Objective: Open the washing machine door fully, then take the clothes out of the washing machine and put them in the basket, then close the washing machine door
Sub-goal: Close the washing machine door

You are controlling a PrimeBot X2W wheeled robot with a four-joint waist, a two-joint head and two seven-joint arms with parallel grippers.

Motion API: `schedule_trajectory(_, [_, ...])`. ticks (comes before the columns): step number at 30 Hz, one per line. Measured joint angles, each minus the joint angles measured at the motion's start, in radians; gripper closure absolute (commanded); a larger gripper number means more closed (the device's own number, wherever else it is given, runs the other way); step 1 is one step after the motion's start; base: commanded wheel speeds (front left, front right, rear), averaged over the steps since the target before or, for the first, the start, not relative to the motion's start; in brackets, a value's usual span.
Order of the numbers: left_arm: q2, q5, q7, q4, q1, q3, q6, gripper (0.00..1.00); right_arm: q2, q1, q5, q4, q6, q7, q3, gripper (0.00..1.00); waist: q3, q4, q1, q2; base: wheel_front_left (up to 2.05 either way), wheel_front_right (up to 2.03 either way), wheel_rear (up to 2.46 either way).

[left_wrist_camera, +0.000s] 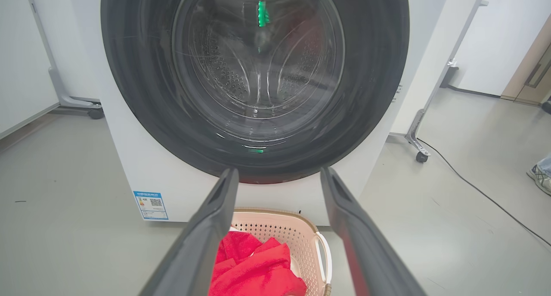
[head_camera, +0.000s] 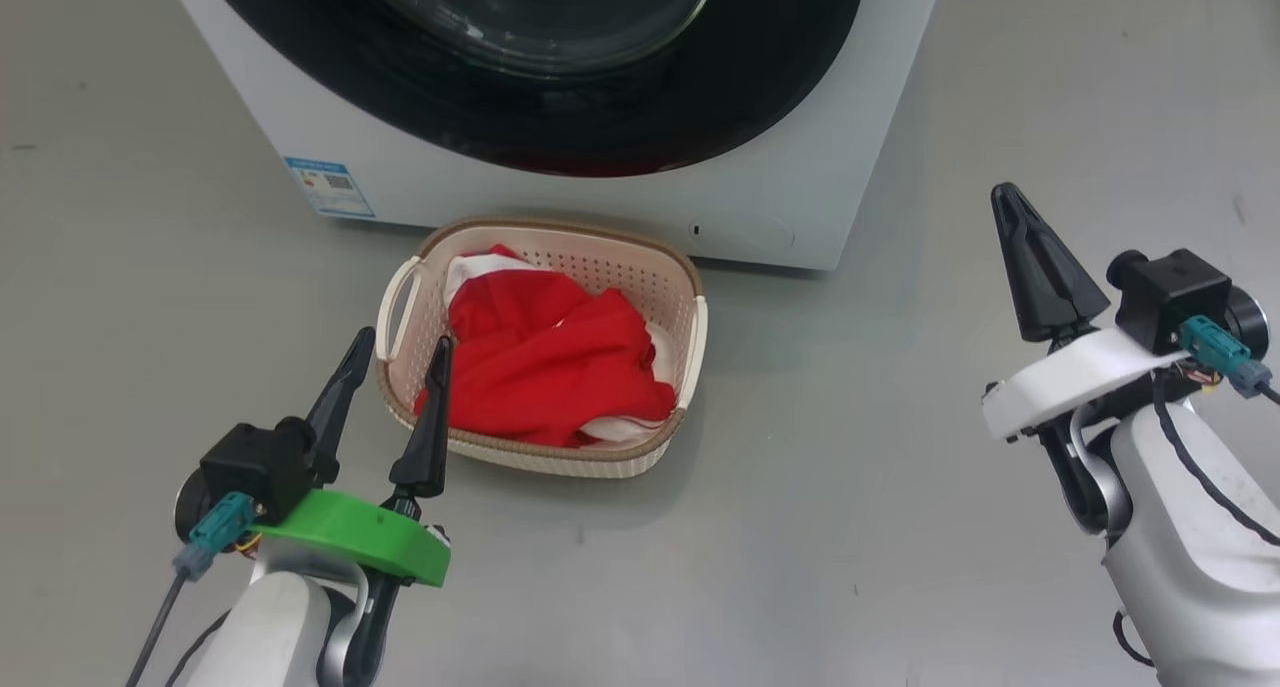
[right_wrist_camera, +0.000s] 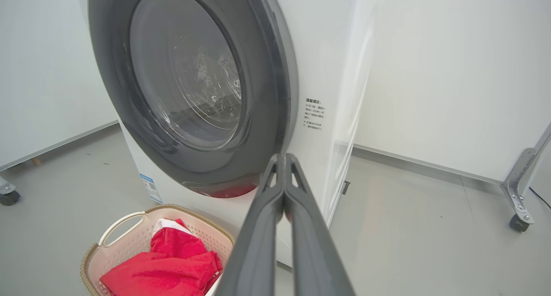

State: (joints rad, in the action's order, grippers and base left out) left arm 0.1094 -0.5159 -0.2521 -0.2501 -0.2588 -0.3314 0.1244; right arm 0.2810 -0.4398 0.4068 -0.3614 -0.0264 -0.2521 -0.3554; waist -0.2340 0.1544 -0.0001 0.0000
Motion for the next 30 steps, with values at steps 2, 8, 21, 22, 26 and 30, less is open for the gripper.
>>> schedule_trajectory(2, [0.002,0.000,0.000,0.000,0.026,0.004,0.000,0.00,-0.005,0.053,0.012,0.017,0.021,0.000,0.027,1.00,0.036,-0.028,0.0000,0.0000,0.00,0.00,0.00])
schedule_trajectory(8, [0.003,0.000,0.000,0.000,0.057,0.016,0.000,0.00,-0.015,0.160,0.043,0.088,0.075,0.000,0.138,1.00,0.102,-0.086,0.0000,0.0000,0.00,0.00,0.00])
schedule_trajectory(21, [0.002,0.035,0.000,0.010,0.092,0.069,0.000,0.00,-0.032,0.316,0.041,0.170,0.091,0.000,0.232,0.00,0.166,-0.093,0.0000,0.0000,0.00,0.00,0.00])
schedule_trajectory(22, [0.002,0.035,0.000,0.016,0.098,0.083,0.000,0.00,-0.035,0.324,0.041,0.177,0.091,0.000,0.236,0.00,0.168,-0.091,0.0000,0.0000,0.00,0.00,0.00])
schedule_trajectory(26, [0.001,0.037,0.000,0.020,0.109,0.105,0.000,0.00,-0.051,0.353,0.037,0.197,0.092,0.000,0.249,0.00,0.172,-0.085,0.0000,0.0001,0.00,0.00,0.00])
schedule_trajectory(30, [0.000,0.043,0.000,0.022,0.122,0.114,0.000,0.00,-0.062,0.373,0.030,0.208,0.092,0.000,0.253,0.00,0.174,-0.082,0.0000,0.0000,0.00,0.00,0.00])
